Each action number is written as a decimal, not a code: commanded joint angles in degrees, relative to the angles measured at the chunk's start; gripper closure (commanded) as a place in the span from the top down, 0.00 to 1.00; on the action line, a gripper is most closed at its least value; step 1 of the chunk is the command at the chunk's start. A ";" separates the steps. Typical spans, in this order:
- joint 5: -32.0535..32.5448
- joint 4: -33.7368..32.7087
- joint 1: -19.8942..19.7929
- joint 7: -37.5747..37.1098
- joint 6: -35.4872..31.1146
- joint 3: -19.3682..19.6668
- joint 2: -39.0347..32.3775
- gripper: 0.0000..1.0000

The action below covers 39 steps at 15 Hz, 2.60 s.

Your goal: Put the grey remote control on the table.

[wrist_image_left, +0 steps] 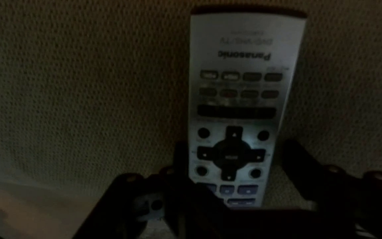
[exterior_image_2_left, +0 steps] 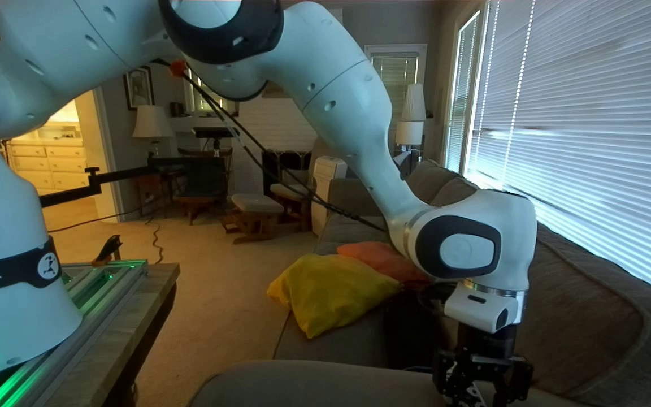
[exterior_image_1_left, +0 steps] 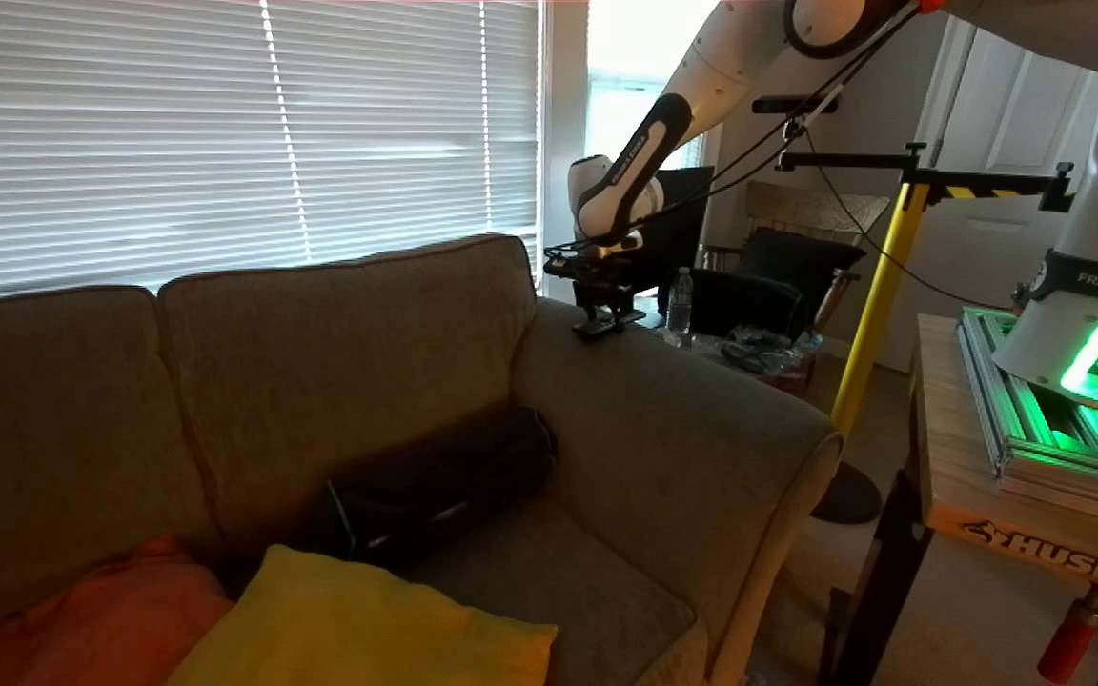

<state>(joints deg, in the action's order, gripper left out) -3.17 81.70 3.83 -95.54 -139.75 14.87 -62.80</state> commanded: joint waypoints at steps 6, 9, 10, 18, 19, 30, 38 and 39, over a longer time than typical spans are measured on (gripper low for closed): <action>1.17 0.38 -0.10 0.71 0.85 0.35 1.79 0.33; 1.72 5.54 -0.71 5.64 0.24 0.28 7.96 0.33; 2.10 7.74 -0.96 8.33 0.04 0.24 10.58 0.33; 9.84 24.07 -3.86 35.40 2.15 1.87 29.43 0.33; 10.66 24.78 -4.55 38.72 2.86 1.98 30.55 0.33; 11.20 23.61 -6.68 53.72 4.97 2.35 29.31 0.58; 16.90 18.30 -7.00 60.56 -6.19 3.10 17.72 0.33; 16.34 16.29 -8.07 63.76 -8.32 2.64 14.75 0.33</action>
<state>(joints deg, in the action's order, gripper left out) 11.77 104.26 -2.69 -37.95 -143.29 17.51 -39.92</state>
